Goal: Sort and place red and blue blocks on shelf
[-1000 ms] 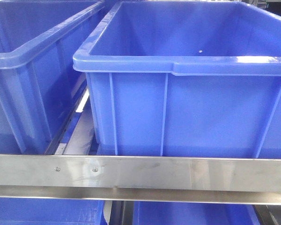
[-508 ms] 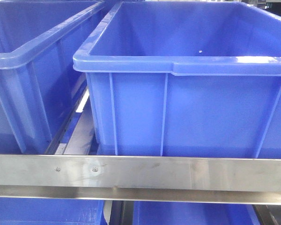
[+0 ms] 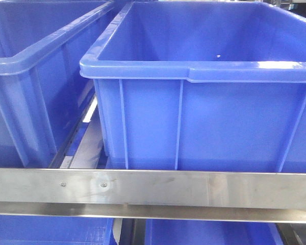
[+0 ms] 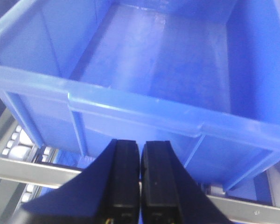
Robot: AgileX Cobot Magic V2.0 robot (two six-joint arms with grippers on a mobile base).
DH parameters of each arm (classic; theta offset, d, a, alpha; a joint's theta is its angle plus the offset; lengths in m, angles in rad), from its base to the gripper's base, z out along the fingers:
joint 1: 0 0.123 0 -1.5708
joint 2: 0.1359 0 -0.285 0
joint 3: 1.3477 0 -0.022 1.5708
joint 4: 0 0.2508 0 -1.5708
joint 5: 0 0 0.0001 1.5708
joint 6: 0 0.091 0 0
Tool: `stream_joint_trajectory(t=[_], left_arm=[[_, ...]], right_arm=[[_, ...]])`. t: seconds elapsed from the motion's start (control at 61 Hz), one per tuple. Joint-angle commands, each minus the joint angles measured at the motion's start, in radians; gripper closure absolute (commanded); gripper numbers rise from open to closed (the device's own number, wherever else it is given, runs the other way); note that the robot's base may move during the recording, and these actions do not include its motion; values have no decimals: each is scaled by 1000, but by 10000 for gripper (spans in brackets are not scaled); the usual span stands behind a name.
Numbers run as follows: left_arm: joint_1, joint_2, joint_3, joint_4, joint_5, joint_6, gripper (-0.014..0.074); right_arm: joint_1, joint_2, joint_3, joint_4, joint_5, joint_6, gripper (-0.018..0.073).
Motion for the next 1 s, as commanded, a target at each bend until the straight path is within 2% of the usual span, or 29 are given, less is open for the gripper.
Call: stream_joint_trajectory(t=[0.0, 0.213, 0.983], left_arm=[[0, 4, -23, 8, -67, -1, 461], [0, 4, -23, 8, -35, -1, 461], [0, 4, -23, 8, -35, -1, 461]], right_arm=[[0, 4, -29, -12, -74, -6, 506], [0, 4, -29, -12, -72, -6, 506], [0, 4, -29, -12, -71, -6, 506]])
